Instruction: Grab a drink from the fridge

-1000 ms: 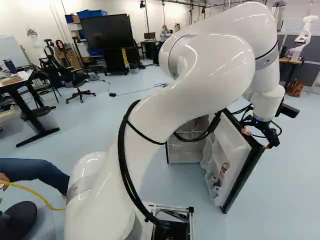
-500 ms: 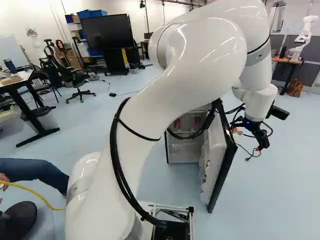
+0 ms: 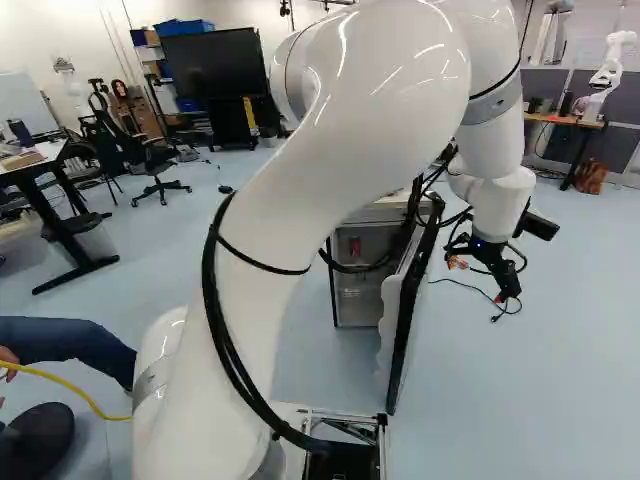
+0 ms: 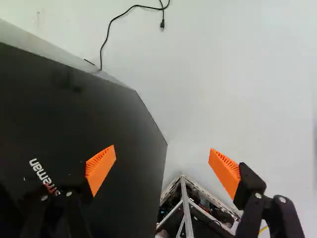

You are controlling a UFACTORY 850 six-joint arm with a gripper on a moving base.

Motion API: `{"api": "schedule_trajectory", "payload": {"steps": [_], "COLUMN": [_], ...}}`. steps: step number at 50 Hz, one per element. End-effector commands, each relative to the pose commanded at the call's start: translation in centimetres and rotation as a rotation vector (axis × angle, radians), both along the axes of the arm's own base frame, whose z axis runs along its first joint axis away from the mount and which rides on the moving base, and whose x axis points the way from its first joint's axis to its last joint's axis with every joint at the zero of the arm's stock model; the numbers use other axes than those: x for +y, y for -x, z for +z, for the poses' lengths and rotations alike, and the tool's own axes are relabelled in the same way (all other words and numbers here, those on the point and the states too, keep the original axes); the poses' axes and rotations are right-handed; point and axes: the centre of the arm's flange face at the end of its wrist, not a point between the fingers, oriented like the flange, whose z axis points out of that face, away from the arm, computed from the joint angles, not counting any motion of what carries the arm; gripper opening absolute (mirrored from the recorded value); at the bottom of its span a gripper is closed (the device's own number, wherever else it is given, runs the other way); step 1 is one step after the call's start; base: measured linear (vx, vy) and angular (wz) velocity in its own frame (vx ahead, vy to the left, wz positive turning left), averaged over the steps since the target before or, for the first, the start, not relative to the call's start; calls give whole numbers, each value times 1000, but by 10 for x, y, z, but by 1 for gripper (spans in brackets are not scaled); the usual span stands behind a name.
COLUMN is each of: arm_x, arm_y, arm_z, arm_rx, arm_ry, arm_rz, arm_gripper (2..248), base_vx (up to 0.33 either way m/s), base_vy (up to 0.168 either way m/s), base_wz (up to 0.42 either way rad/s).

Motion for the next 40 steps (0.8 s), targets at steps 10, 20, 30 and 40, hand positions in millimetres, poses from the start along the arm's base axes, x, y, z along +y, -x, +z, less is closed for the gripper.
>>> {"api": "schedule_trajectory", "payload": {"steps": [10, 20, 30, 40], "arm_x": [18, 35, 53, 71], "arm_y": [2, 5, 9, 12], "arm_z": [0, 1, 1, 1], "arm_rx": [10, 20, 30, 41], "arm_ry": [-13, -26, -38, -50], "arm_rz": [14, 28, 43, 58], "arm_gripper": [247, 247, 247, 247], "base_vx": [0, 0, 0, 0], "base_vy": [0, 0, 0, 0], "base_wz": [0, 0, 0, 0]}}
